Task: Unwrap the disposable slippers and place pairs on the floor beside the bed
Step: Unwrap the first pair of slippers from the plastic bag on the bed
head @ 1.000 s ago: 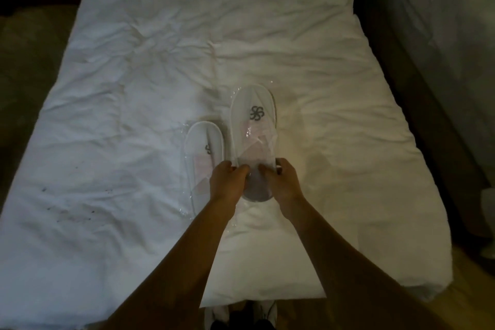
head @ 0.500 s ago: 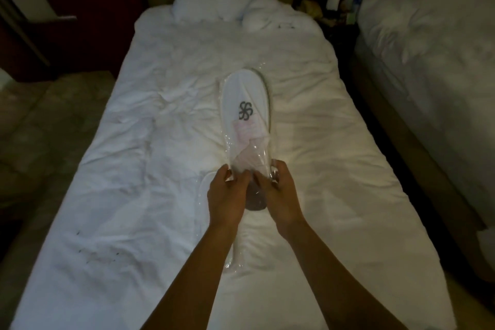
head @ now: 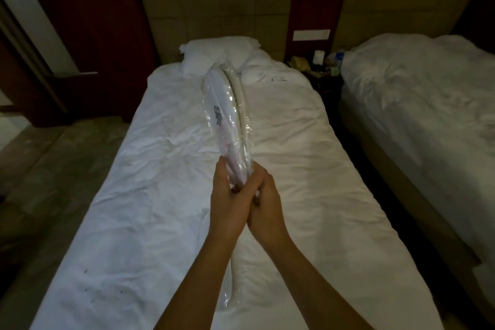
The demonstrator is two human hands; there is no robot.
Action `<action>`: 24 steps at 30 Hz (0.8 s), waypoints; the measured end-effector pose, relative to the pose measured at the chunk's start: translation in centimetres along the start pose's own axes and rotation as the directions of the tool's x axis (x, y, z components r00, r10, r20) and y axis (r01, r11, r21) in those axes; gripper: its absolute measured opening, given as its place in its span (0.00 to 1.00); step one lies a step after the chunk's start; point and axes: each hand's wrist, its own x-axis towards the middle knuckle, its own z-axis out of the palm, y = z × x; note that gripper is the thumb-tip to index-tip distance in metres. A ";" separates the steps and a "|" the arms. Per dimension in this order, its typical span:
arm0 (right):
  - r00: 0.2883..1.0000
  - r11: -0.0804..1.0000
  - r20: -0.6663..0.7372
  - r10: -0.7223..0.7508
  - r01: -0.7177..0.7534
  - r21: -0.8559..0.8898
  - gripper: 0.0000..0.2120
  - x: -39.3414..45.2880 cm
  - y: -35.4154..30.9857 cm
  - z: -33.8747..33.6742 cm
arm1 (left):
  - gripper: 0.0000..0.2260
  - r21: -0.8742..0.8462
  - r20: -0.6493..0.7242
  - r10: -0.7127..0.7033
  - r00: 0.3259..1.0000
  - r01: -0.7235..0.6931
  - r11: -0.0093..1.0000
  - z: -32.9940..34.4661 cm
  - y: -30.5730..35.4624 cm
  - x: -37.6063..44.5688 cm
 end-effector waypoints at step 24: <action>0.950 0.949 0.170 -0.261 0.285 -0.136 0.09 -1.3 -4.8 -3.6 | 0.12 -0.520 0.084 -0.145 0.986 0.168 0.837 -4.8 4.3 -0.5</action>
